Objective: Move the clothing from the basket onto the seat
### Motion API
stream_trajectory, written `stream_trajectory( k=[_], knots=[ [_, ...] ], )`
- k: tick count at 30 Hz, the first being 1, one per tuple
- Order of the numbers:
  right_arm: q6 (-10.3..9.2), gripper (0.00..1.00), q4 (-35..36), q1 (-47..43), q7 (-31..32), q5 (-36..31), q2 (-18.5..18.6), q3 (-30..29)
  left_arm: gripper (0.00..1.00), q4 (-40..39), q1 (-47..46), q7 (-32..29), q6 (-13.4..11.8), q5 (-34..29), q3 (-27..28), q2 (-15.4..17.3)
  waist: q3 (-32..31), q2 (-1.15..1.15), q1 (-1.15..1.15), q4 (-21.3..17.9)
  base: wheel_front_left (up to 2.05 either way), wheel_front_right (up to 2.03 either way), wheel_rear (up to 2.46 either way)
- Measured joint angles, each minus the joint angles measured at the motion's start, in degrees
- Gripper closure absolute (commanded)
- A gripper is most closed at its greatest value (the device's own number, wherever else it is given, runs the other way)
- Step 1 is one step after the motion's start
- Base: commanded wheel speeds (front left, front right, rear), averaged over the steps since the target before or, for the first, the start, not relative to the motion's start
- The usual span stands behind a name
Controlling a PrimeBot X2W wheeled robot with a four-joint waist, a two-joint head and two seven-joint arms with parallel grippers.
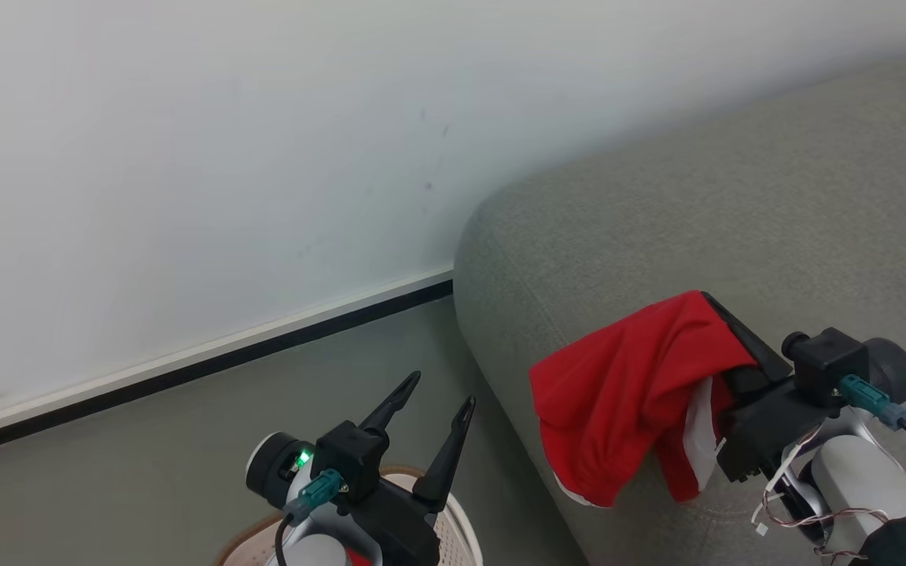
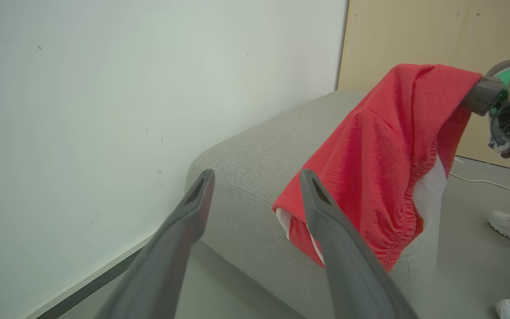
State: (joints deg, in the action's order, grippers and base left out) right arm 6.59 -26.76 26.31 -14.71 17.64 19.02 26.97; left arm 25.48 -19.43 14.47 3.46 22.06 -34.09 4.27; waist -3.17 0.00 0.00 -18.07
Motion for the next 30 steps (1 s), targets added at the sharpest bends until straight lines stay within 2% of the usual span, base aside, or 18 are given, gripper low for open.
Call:
stream_trajectory(
  k=[7, 12, 18, 25, 30],
  knots=[
    [-0.03, 1.00, 2.2, 0.0, 0.0, 0.1, 1.4, -1.1, 0.00, 0.1, 0.0, 0.0, 0.0, 0.0, -0.9, -0.5, 1.3, 0.00, 0.00, -4.4, 0.00, 0.00, 0.00],
    [-0.60, 1.00, 3.2, 0.1, 0.0, 0.6, 2.4, -2.5, 0.00, 0.5, -0.1, 0.0, 0.1, -0.2, -2.0, -0.9, 2.9, 0.00, 0.00, -5.6, 0.00, 0.00, 0.00],
    [-0.54, 1.00, 3.3, 3.8, 1.2, 1.6, 3.1, -4.0, 0.00, 0.4, -0.2, 0.0, 0.1, -0.5, -3.3, -1.0, 4.6, 0.00, 0.00, -5.2, 0.00, 0.00, 0.00],
    [-0.48, 1.00, 2.1, 13.5, 3.6, 2.3, 5.5, -6.4, 0.00, -1.3, -1.2, 0.0, 0.1, -1.7, -3.9, -1.0, 8.2, 0.00, 0.00, -3.5, 0.00, 0.00, 0.00],
    [-0.14, 1.00, -1.7, 21.4, 5.6, 4.8, 6.4, -8.9, 0.00, -2.7, -2.5, 0.0, 0.0, -2.5, -4.0, -0.3, 11.6, 0.00, 0.01, -1.8, 0.00, 0.00, 0.00]
  ],
)
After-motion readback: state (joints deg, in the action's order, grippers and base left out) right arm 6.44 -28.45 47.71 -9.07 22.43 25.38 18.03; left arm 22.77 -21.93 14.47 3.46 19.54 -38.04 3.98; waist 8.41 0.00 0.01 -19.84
